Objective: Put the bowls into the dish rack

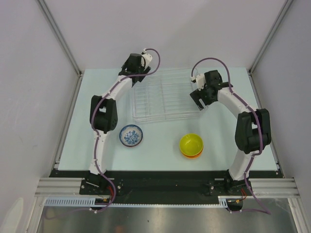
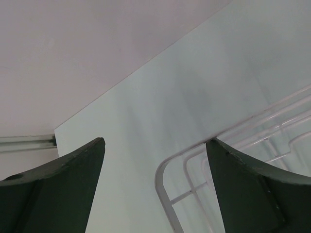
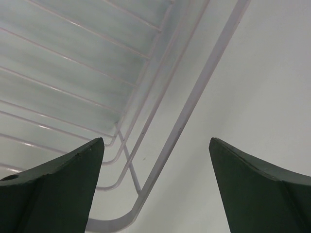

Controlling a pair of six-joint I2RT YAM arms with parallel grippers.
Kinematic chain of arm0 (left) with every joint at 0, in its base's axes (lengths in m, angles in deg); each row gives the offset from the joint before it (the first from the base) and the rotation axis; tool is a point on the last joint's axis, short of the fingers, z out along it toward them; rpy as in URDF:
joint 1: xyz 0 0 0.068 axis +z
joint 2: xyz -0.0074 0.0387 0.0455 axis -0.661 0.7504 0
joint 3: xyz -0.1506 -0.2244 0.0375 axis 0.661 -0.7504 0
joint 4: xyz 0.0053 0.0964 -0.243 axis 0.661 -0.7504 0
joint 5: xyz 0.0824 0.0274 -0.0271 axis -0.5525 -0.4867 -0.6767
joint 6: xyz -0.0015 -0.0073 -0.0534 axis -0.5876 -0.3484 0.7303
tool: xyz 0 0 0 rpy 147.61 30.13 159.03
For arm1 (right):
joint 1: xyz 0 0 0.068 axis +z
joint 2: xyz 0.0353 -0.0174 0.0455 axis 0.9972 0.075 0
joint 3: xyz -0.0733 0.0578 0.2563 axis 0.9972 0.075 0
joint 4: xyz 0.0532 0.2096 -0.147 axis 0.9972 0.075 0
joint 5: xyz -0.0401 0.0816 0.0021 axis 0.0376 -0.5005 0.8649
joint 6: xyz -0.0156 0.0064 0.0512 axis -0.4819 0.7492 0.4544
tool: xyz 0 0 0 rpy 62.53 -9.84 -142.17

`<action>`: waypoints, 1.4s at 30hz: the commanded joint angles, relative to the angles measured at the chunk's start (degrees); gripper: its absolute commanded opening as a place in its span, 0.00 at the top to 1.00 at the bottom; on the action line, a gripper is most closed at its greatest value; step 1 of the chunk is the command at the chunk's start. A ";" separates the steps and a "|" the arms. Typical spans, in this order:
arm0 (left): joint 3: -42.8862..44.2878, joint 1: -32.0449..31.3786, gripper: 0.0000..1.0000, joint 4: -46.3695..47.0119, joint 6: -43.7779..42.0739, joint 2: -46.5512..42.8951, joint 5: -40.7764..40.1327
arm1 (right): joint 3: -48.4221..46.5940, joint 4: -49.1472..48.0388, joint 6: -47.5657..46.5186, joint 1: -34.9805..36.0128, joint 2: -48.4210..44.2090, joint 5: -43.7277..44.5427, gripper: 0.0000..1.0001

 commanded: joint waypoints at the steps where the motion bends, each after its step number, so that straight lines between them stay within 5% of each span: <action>1: 2.56 -1.42 0.10 2.46 -1.22 -1.96 -2.20 | -0.48 2.14 0.99 0.96 -4.68 -1.90 0.05; 27: 7.84 -3.09 0.10 5.98 -3.86 4.64 -5.63 | 2.25 3.90 3.19 6.14 -7.94 -3.49 0.06; 33: 2.22 -3.00 0.09 6.94 -0.27 -2.55 -6.07 | 1.91 1.53 4.77 3.69 -9.17 -0.23 0.05; 42: -15.17 -2.21 0.05 1.51 1.24 -25.92 -2.21 | -0.03 0.91 6.26 1.22 -11.89 -2.87 0.05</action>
